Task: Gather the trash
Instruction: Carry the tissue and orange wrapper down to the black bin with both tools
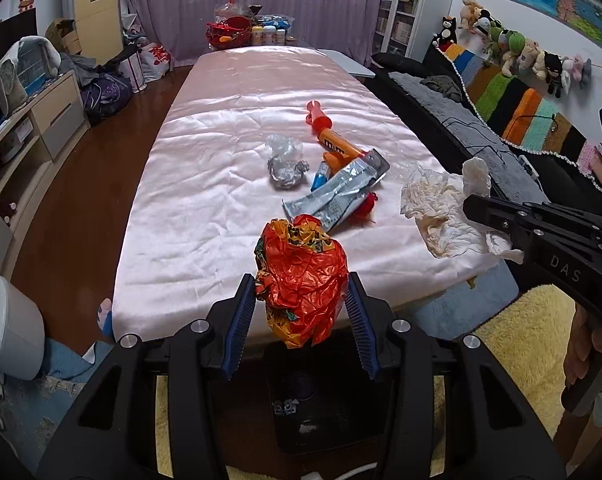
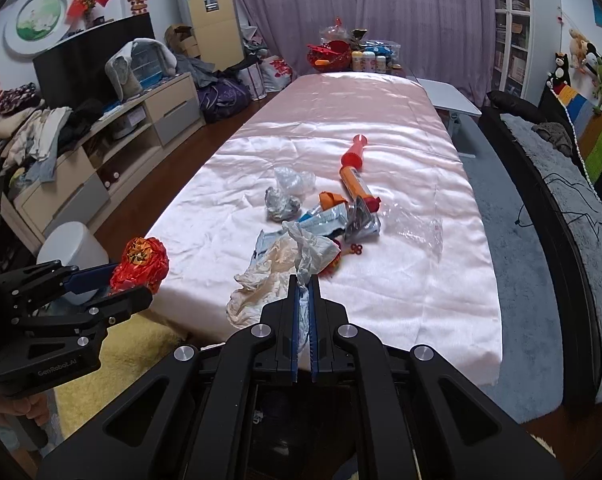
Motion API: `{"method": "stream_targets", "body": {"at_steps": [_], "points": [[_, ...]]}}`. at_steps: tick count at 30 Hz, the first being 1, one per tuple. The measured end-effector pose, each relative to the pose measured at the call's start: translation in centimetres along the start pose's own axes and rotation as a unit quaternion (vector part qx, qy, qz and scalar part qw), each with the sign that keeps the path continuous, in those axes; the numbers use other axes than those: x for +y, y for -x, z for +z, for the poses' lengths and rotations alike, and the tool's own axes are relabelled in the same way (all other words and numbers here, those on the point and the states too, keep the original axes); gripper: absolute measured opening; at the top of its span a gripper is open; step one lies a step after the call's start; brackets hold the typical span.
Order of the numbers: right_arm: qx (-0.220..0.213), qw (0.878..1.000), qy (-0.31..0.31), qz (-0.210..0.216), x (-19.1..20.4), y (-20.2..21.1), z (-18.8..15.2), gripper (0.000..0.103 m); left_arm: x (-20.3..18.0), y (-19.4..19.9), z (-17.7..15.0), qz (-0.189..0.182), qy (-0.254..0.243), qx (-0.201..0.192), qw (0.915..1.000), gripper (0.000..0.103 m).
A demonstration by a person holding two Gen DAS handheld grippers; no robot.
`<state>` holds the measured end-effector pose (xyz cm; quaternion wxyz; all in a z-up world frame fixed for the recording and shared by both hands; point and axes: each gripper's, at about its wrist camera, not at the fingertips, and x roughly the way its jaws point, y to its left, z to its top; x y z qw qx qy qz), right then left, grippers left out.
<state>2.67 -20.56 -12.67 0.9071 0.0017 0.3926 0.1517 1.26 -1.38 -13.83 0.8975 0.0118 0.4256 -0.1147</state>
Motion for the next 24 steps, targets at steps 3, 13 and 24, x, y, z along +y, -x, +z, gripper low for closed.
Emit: {"method": "stream_targets", "body": {"at_steps": [3, 13, 24], "points": [[0.007, 1.0, -0.002, -0.003, 0.0, 0.4, -1.8, 0.006, -0.3, 0.2, -1.9, -0.005, 0.0, 0.008, 1.0, 0.044], [0.071, 0.997, -0.014, 0.014, 0.4, -1.5, -7.8, 0.006, -1.6, -1.4, -7.0, -0.021, 0.004, 0.05, 0.9985, 0.044], [0.156, 0.986, -0.045, 0.041, 0.6, -6.0, -11.9, 0.006, -1.4, -6.2, -11.0, -0.043, 0.027, 0.119, 0.9916, 0.044]]}}
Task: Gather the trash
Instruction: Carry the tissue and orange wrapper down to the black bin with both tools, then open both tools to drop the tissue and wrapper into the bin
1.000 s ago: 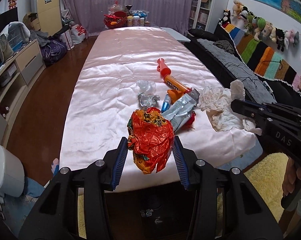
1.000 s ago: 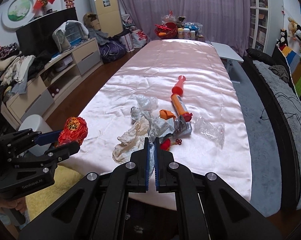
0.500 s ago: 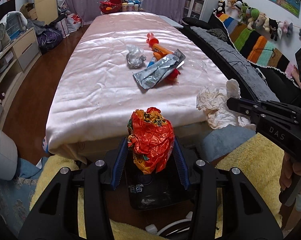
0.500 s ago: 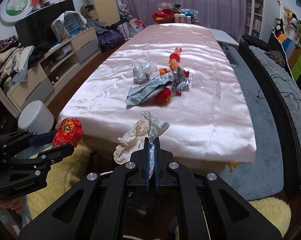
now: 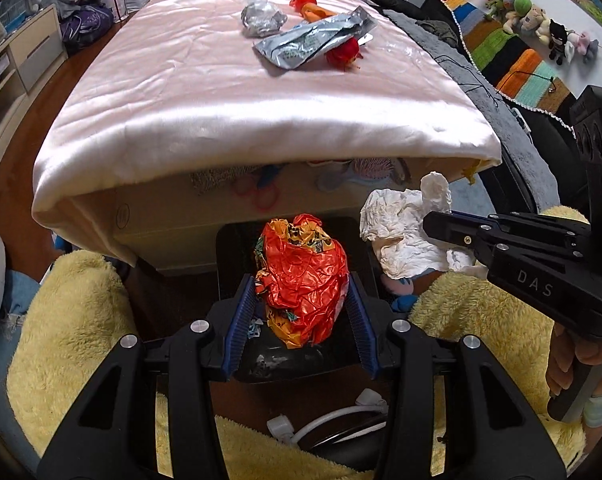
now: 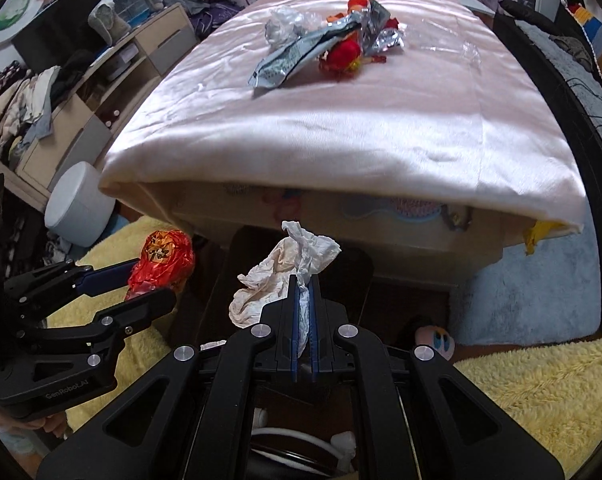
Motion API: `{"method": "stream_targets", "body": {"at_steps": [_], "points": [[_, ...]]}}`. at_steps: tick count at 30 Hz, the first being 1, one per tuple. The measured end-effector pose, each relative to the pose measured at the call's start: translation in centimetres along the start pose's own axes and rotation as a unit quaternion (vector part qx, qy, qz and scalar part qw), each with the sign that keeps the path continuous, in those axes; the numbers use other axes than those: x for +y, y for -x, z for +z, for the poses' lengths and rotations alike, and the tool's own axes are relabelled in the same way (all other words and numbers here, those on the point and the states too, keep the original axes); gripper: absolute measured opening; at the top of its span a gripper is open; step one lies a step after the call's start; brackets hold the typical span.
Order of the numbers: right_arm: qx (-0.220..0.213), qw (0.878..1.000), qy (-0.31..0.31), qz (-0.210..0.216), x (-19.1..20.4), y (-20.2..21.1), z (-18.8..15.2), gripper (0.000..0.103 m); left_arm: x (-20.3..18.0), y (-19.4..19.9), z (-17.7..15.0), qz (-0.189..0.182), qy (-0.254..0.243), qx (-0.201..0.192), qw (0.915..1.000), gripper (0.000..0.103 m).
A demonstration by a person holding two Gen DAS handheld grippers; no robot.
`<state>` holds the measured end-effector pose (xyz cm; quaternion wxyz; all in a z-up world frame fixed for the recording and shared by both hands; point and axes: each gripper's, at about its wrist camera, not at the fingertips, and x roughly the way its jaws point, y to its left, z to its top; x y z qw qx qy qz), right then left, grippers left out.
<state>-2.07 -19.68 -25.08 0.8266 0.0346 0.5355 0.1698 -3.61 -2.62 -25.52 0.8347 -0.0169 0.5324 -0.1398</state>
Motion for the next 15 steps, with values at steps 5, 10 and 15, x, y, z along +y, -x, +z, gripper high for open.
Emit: {"method": "stream_targets", "body": {"at_steps": [5, 10, 15], "points": [[0.021, 1.0, -0.011, 0.006, -0.1, -1.7, 0.0, 0.009, 0.0, -2.2, -0.3, 0.006, -0.004, 0.031, 0.9995, 0.044], [0.031, 0.999, -0.017, 0.013, -0.3, -2.4, 0.3, 0.009, -0.2, -3.0, -0.2, 0.01, -0.009, 0.042, 0.999, 0.046], [0.035, 0.999, -0.017, 0.016, -0.3, -2.5, 0.7, 0.01, 0.3, -3.0, -0.1, 0.011, 0.001, 0.043, 0.999, 0.053]]}}
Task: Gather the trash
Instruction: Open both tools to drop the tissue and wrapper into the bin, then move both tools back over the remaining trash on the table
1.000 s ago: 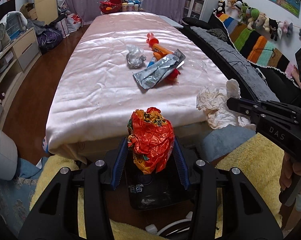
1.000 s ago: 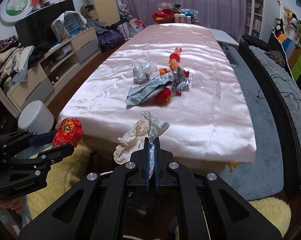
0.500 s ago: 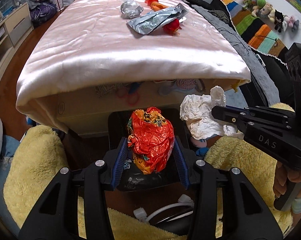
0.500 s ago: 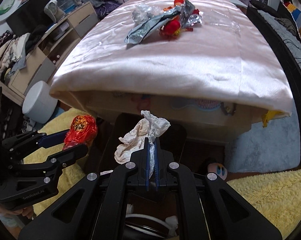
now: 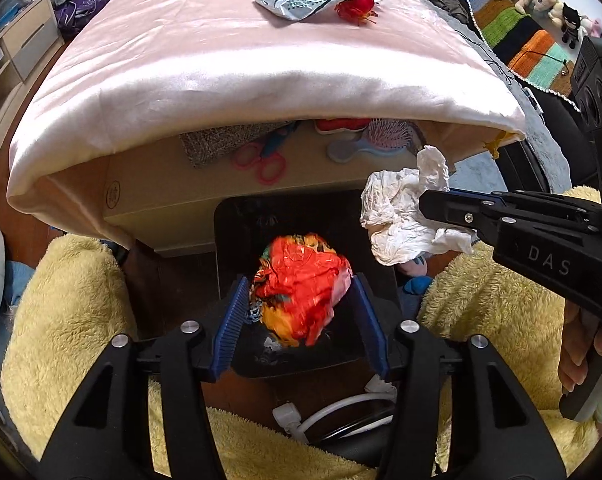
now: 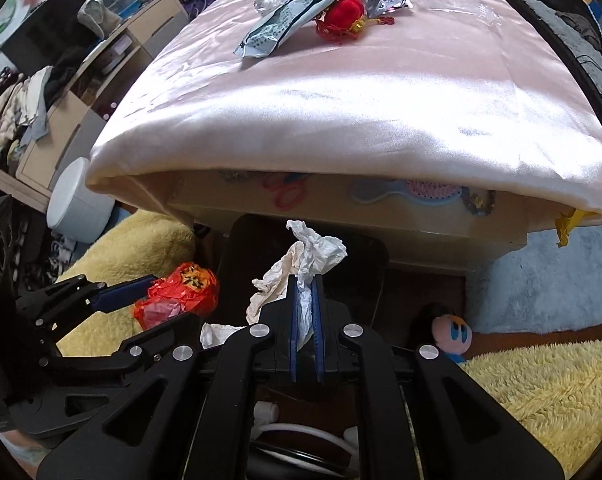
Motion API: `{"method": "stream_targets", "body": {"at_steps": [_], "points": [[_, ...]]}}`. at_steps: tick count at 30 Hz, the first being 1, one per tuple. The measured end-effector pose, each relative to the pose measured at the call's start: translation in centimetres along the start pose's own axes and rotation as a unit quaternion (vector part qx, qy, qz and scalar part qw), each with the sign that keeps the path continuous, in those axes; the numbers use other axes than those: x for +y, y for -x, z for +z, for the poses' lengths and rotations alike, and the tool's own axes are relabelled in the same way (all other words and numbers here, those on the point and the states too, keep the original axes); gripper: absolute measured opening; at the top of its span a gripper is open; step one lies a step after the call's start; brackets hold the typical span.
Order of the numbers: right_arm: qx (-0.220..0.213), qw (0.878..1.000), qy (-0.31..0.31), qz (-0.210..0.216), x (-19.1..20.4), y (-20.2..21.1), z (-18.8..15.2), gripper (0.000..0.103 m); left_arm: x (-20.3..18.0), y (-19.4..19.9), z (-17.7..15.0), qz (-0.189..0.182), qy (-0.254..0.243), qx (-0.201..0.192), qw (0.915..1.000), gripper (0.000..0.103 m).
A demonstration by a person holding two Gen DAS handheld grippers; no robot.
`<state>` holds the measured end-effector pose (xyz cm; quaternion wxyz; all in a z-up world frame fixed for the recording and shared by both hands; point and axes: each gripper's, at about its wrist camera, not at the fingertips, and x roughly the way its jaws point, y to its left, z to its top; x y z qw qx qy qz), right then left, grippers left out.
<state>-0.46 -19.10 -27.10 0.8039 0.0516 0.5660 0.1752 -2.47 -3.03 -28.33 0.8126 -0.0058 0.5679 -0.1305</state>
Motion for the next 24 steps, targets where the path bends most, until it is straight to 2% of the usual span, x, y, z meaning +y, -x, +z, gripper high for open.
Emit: {"method": "stream_targets", "body": {"at_steps": [3, 4, 5, 7, 10, 16, 19, 22, 24], "points": [[-0.001, 1.0, -0.002, 0.001, 0.0, 0.0, 0.2, 0.011, 0.4, 0.2, -0.1, -0.001, 0.008, -0.003, 1.0, 0.058], [-0.002, 1.0, -0.005, 0.004, -0.1, 0.0, 0.3, 0.021, 0.5, 0.3, -0.1, 0.0, 0.008, -0.003, 1.0, 0.059], [-0.003, 1.0, -0.006, 0.006, -0.1, 0.0, 0.3, 0.037, 0.5, 0.5, -0.1, 0.001, 0.009, -0.004, 0.9999, 0.06], [-0.008, 1.0, -0.008, 0.008, -0.1, 0.1, 0.3, 0.049, 0.7, 0.7, -0.2, 0.004, 0.012, -0.006, 0.9999, 0.062], [-0.011, 1.0, -0.01, 0.009, 0.1, 0.3, 0.4, 0.051, 0.9, 1.0, -0.3, 0.005, 0.016, -0.009, 0.9998, 0.066], [-0.027, 0.999, -0.017, 0.01, 0.2, 1.2, 0.9, 0.073, 1.4, 1.3, -0.1, 0.008, 0.022, -0.011, 0.9997, 0.071], [-0.034, 0.999, -0.021, 0.011, 0.2, 1.7, 1.3, 0.074, 1.6, 1.4, -0.2, 0.007, 0.026, -0.013, 0.9995, 0.076], [-0.045, 0.999, -0.028, 0.008, -0.1, 2.3, 1.6, 0.085, 1.7, 1.6, -0.1, 0.007, 0.025, -0.015, 0.9995, 0.08], [-0.053, 0.998, -0.033, 0.006, -0.4, 2.7, 1.8, 0.085, 1.7, 1.8, 0.1, 0.007, 0.024, -0.017, 0.9995, 0.082]]}}
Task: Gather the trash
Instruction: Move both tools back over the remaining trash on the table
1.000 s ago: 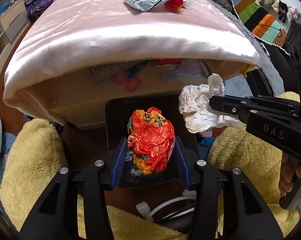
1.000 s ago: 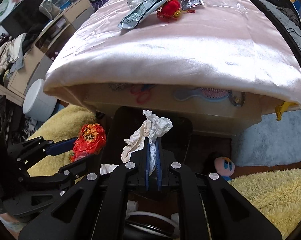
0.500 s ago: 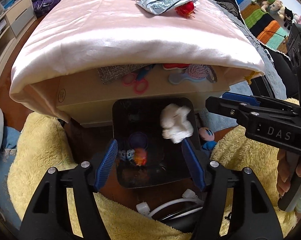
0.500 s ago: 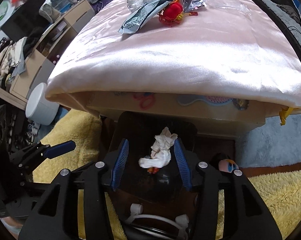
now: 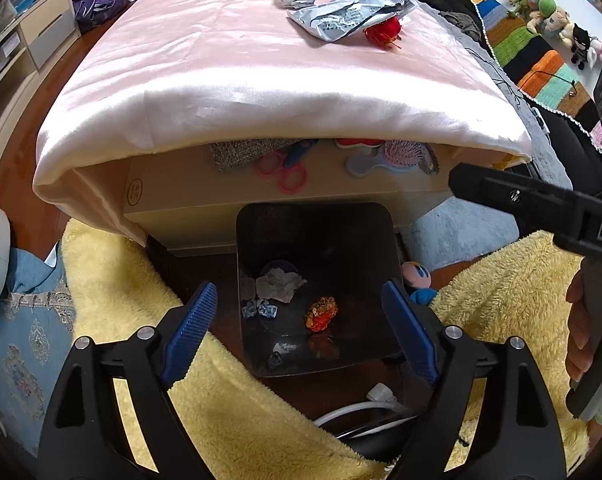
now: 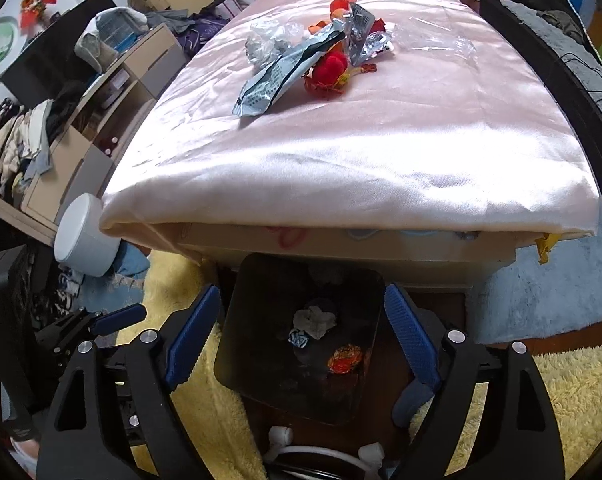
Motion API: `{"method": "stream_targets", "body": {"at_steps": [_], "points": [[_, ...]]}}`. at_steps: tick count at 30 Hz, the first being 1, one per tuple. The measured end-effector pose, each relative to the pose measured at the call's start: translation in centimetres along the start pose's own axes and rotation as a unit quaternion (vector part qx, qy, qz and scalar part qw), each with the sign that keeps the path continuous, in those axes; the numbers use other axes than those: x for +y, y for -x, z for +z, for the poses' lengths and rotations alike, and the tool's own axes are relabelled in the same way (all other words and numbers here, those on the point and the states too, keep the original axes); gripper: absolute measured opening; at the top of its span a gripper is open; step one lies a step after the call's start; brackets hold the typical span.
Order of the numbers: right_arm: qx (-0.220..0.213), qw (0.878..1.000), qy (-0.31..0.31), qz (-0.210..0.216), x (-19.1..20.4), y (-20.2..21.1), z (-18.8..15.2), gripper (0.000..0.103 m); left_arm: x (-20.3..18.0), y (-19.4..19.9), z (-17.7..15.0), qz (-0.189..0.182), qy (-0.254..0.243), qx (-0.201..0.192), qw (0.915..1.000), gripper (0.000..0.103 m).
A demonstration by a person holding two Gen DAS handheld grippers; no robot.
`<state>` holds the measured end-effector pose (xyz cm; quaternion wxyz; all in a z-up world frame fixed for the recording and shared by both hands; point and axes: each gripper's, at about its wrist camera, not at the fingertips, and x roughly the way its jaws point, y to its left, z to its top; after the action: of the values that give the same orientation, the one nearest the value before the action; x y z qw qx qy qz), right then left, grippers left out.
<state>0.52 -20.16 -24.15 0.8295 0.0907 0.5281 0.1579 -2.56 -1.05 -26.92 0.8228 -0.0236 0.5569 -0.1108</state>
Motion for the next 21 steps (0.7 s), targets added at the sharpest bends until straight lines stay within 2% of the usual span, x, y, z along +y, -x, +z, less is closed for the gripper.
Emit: {"method": "stream_targets", "body": {"at_steps": [4, 11, 21], "points": [[-0.023, 1.0, -0.009, -0.009, -0.7, 1.1, 1.2, 0.085, 0.0, 0.4, 1.0, 0.005, -0.01, -0.008, 0.9999, 0.085], [-0.062, 0.997, -0.022, -0.029, -2.0, 2.5, 4.9, 0.085, 0.1, 1.6, 4.9, 0.012, -0.025, -0.038, 0.9989, 0.089], [-0.076, 0.995, -0.038, -0.059, -5.5, 1.4, 10.5, 0.085, 0.8, 1.3, 11.2, 0.012, -0.01, -0.069, 0.9975, 0.089]]}}
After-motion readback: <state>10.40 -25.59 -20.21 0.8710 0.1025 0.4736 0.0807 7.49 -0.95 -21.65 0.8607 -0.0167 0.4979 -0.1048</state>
